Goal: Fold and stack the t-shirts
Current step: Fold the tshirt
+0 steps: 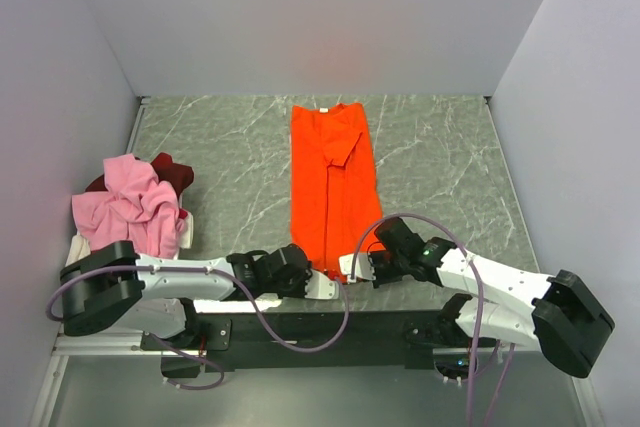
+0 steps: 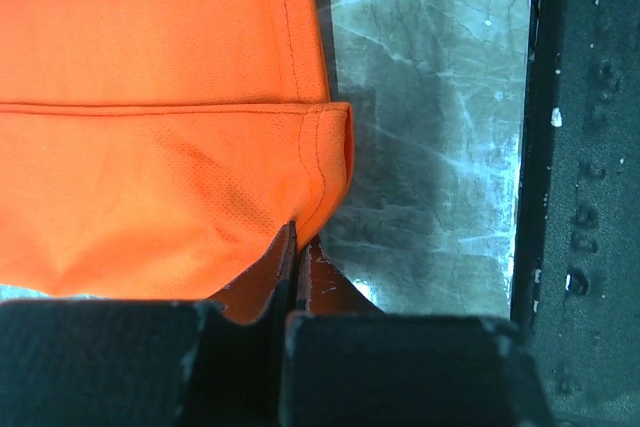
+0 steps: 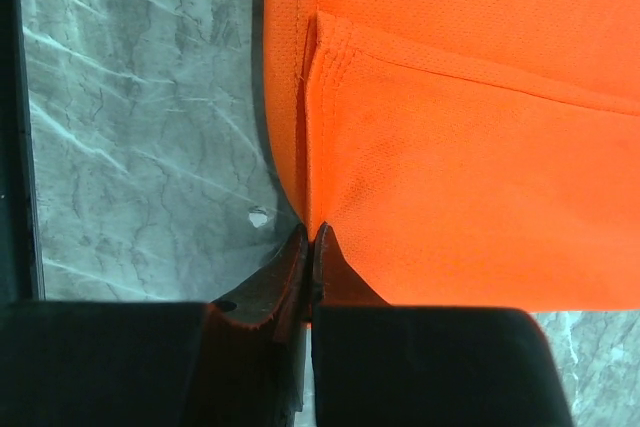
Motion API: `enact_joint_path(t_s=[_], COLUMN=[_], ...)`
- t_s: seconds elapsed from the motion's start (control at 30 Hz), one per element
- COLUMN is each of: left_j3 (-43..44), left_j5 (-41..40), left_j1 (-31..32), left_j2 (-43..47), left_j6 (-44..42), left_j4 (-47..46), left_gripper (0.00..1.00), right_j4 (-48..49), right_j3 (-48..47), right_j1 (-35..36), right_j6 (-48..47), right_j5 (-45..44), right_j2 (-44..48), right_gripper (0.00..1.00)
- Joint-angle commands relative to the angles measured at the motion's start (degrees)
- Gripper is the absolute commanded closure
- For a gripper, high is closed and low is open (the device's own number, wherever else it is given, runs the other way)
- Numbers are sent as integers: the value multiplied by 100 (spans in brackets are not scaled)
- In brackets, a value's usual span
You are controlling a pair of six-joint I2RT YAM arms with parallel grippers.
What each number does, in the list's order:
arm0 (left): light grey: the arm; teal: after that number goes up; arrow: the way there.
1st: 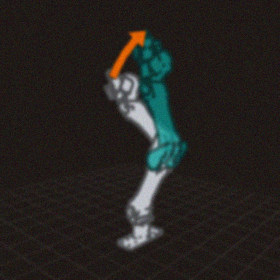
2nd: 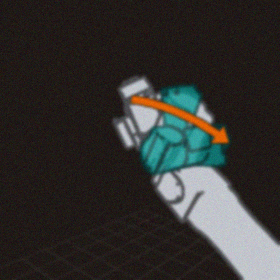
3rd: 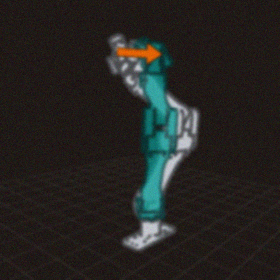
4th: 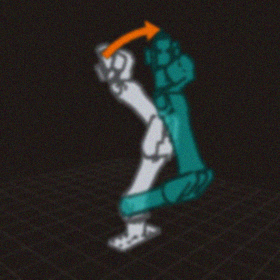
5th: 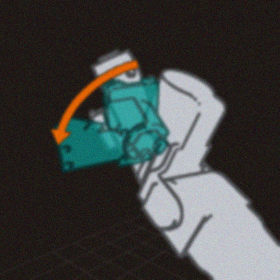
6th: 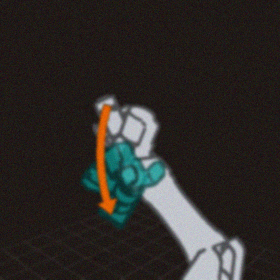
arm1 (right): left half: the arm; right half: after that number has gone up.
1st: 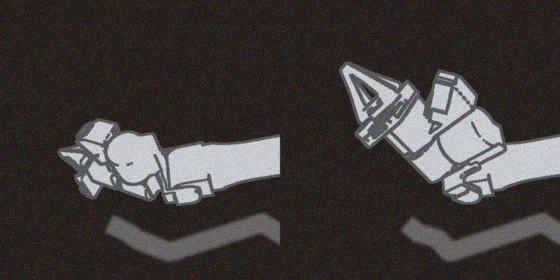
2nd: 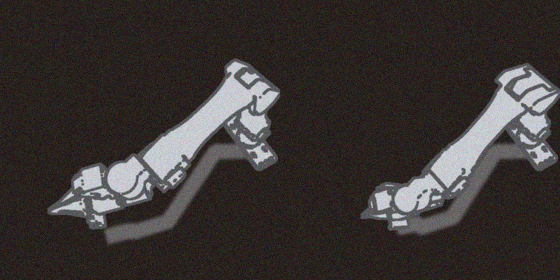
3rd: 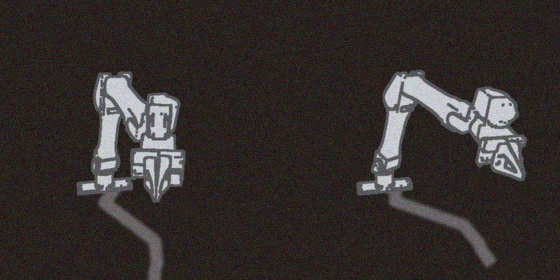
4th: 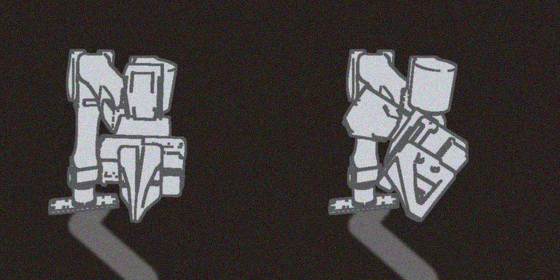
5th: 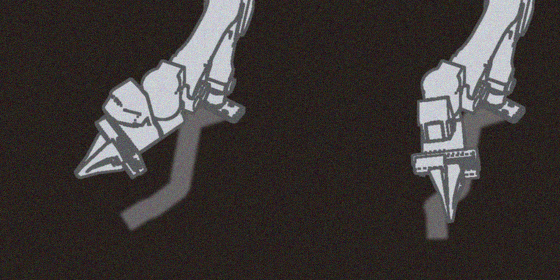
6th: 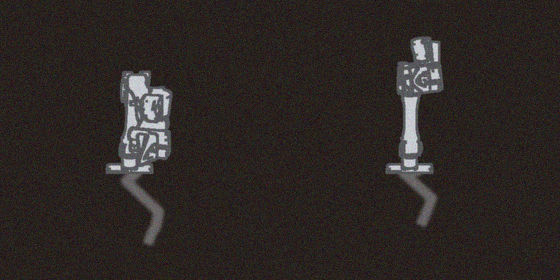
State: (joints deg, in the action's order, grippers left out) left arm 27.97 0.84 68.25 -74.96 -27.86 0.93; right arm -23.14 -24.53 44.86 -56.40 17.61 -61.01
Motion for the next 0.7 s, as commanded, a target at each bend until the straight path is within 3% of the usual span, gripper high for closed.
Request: enact_joint_path(t_s=[0.0, 0.17, 0.4, 0.53, 0.67], left_j3=[-81, -63, 243, 779, 1649], left_j5=[57, 30, 592, 1231, 1681], left_j1=[13, -31, -1205, -2252, -3062], left_j2=[165, 499, 887, 361, -841], left_j6=[-88, -141, -510, -826, -1195], left_j4=[250, 320, 145, -58, -356], left_gripper=[100, 100, 99, 100, 100], right_j4=[-86, -305, -438, -683, -885], right_j3=[-236, -534, -1569, -2458, -3738], right_j1=[-12, -293, -855, -1540, -2226], right_j6=[120, 340, 814, 736, 683], right_j5=[41, 480, 402, 603, 674], right_j2=[-16, 98, -374, -1165, -2237], right_gripper=[100, 100, 100, 100, 100])
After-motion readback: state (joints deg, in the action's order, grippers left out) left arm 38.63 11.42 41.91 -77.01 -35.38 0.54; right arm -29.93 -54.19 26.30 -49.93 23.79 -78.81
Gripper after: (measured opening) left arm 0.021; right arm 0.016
